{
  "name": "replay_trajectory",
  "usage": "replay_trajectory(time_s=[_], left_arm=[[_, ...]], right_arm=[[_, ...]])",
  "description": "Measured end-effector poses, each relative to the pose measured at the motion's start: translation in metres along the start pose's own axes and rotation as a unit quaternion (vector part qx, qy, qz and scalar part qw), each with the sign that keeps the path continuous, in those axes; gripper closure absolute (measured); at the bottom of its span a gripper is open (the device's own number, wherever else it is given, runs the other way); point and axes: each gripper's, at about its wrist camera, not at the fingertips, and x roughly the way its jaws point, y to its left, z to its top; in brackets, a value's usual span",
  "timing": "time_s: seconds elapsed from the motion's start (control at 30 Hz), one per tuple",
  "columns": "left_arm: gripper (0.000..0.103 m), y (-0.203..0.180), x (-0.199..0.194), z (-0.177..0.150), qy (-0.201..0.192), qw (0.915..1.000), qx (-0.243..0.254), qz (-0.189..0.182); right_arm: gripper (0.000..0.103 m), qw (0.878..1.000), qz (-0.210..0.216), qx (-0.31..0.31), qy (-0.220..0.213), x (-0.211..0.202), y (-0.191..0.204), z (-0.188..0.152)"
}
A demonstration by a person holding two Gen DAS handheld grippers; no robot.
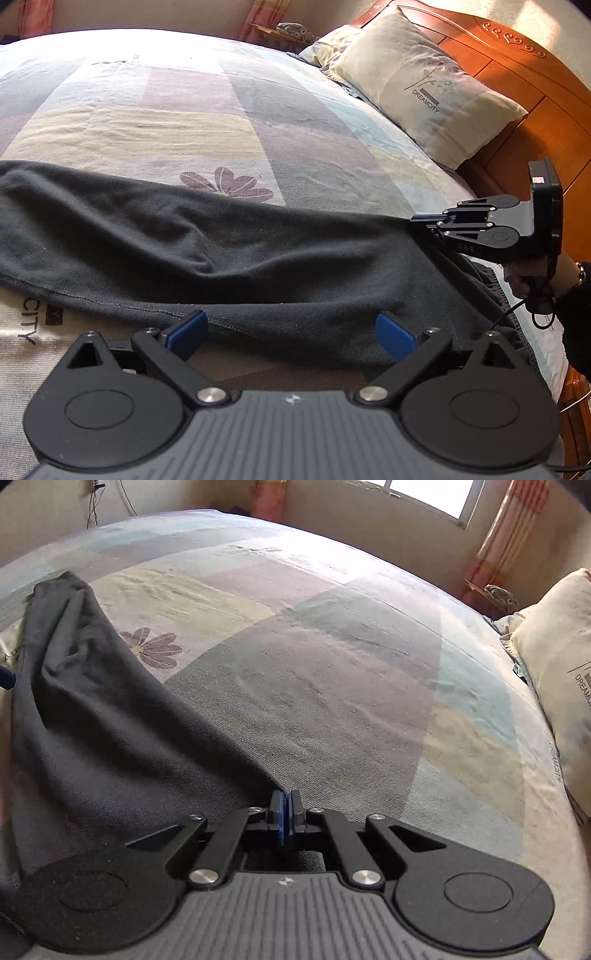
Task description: Fold clothes
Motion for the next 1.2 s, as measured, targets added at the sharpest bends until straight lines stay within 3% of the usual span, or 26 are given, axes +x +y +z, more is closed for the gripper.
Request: replay_trajectory(time_s=[0.2,0.37,0.53,0.73,0.83,0.87,0.9,0.93,0.97,1.07,1.2], left_arm=[[0.006,0.005,-0.005,-0.003,0.001,0.9999,-0.004,0.013],[0.006,0.008,-0.007,-0.005,0.002,0.9999,-0.006,0.012],[0.006,0.003,-0.003,-0.007,0.011,0.9998,-0.003,0.015],[0.006,-0.007,-0.001,-0.007,0.015,0.9997,0.000,0.017],[0.006,-0.011,-0.002,-0.007,0.017,0.9997,0.003,0.018],[0.006,-0.013,-0.002,-0.007,0.018,0.9997,0.004,0.018],[0.006,-0.014,-0.002,-0.006,0.019,0.9996,0.005,0.018],[0.006,-0.016,-0.002,-0.006,0.020,0.9996,0.006,0.019],[0.006,-0.017,-0.002,-0.006,0.020,0.9996,0.007,0.019],[0.006,-0.020,-0.002,-0.005,0.020,0.9996,0.008,0.019],[0.006,-0.027,-0.007,-0.002,0.016,0.9996,0.013,0.018]], right_arm=[[0.084,0.998,-0.016,0.038,-0.036,-0.033,-0.017,-0.002],[0.063,0.995,-0.040,0.095,-0.002,-0.054,-0.071,-0.038],[0.057,0.994,0.009,0.112,0.014,-0.068,-0.094,-0.084],[0.056,0.995,0.000,0.091,0.032,-0.048,-0.096,-0.105],[0.053,0.993,0.035,0.111,0.036,-0.037,-0.103,-0.114],[0.053,0.992,0.041,0.113,0.035,-0.037,-0.103,-0.115],[0.060,0.992,0.041,0.111,0.034,-0.038,-0.102,-0.115],[0.092,0.993,0.042,0.108,0.033,-0.040,-0.101,-0.114],[0.098,0.993,0.036,0.106,0.032,-0.042,-0.099,-0.113],[0.099,0.993,-0.012,0.118,0.028,-0.043,-0.102,-0.114],[0.098,0.982,-0.030,0.186,0.026,-0.041,-0.117,-0.115]])
